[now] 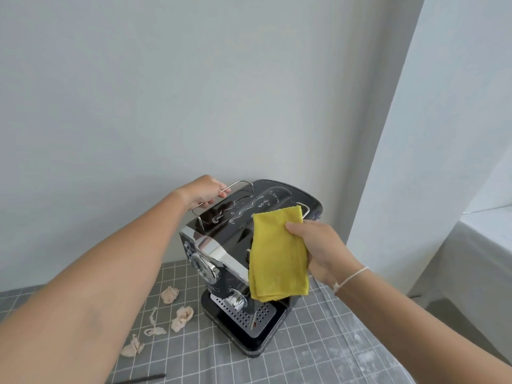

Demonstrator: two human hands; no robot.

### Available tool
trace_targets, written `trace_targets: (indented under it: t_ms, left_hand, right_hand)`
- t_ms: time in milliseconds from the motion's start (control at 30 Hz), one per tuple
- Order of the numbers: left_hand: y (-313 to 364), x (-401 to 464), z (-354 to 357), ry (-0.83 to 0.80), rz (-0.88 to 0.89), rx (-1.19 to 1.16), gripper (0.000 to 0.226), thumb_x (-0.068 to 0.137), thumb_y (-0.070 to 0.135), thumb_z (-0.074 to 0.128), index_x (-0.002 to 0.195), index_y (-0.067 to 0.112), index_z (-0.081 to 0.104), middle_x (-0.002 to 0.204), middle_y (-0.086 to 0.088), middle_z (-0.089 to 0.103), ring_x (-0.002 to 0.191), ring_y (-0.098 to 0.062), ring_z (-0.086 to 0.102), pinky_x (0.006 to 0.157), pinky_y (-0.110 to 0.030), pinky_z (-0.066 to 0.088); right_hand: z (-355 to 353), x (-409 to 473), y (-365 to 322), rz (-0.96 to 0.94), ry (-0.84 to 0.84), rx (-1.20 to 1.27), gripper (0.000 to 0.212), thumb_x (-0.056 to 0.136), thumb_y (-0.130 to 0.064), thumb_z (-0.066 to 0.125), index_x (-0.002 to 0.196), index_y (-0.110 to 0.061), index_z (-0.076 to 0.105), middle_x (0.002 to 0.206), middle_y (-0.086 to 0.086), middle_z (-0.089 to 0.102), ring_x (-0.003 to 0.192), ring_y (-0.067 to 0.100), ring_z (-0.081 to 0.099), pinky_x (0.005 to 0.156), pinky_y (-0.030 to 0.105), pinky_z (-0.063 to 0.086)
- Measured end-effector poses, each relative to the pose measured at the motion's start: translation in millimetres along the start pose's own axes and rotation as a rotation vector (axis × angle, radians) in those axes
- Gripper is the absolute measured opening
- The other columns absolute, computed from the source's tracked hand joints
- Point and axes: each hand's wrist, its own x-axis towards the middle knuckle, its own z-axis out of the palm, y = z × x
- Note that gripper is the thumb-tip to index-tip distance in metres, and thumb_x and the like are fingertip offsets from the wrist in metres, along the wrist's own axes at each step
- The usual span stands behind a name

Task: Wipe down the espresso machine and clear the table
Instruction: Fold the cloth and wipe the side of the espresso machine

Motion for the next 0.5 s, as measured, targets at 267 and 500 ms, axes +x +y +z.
trace_targets:
  t_ms: [267, 500]
  left_hand:
    - [-14.0, -13.3, 11.4, 0.161, 0.062, -0.036, 0.039, 0.086, 0.001, 0.04, 0.12, 0.008, 0.058, 0.111, -0.009, 0.063, 0.092, -0.031, 0.059, 0.08, -0.035, 0.048]
    - [-41.7, -40.7, 21.2, 0.396, 0.131, 0.02, 0.035, 0.09, 0.016, 0.037, 0.112, 0.013, 0.063, 0.114, -0.004, 0.063, 0.106, -0.021, 0.052, 0.085, -0.027, 0.034]
  right_hand:
    - [-13.2, -2.7, 8.9, -0.02, -0.092, 0.071, 0.006, 0.09, -0.014, 0.056, 0.093, -0.011, 0.061, 0.094, 0.009, 0.069, 0.085, 0.025, 0.066, 0.068, 0.039, 0.052]
    - [-73.1, -3.6, 25.3, -0.091, -0.015, 0.17, 0.01, 0.091, -0.014, 0.053, 0.096, -0.011, 0.061, 0.092, 0.008, 0.069, 0.083, 0.023, 0.066, 0.064, 0.037, 0.052]
